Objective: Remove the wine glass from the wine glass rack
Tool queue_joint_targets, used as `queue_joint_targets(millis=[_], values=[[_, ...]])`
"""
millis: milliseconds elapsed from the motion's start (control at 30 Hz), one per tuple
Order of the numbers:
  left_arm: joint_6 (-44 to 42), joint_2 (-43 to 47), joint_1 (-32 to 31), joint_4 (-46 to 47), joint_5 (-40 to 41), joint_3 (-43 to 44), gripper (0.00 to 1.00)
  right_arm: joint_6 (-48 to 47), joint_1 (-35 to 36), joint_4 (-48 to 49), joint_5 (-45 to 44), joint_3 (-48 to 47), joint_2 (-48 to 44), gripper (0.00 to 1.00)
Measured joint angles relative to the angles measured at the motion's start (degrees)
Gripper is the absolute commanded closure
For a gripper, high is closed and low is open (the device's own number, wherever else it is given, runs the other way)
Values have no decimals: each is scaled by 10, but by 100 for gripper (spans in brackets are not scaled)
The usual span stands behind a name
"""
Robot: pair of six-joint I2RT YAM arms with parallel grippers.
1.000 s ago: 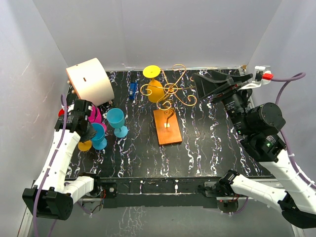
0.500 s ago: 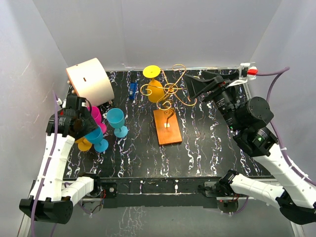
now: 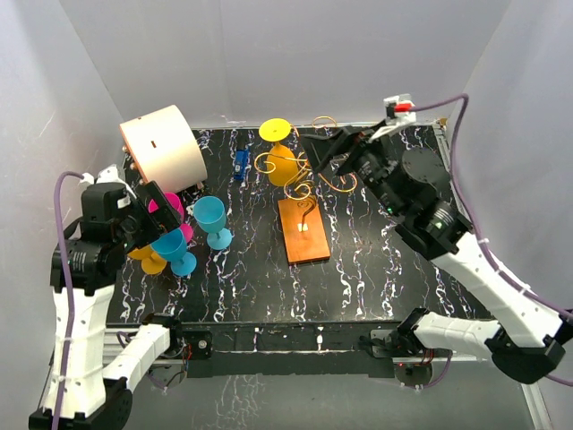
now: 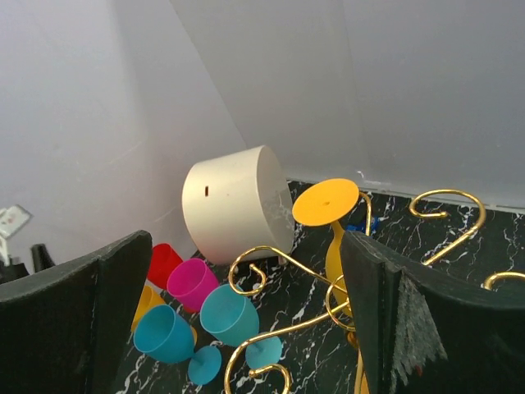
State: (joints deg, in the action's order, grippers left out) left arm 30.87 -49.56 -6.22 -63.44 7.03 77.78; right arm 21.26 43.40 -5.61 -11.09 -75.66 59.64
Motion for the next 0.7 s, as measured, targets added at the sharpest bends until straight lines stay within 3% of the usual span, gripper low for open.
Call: queue_joint_targets(millis=[333, 700], values=[[0, 39, 0, 57, -139, 1, 1, 1, 0, -83, 36, -114, 128, 2], [31, 32, 0, 130, -239, -14, 1, -8, 0, -109, 38, -118, 135, 2]])
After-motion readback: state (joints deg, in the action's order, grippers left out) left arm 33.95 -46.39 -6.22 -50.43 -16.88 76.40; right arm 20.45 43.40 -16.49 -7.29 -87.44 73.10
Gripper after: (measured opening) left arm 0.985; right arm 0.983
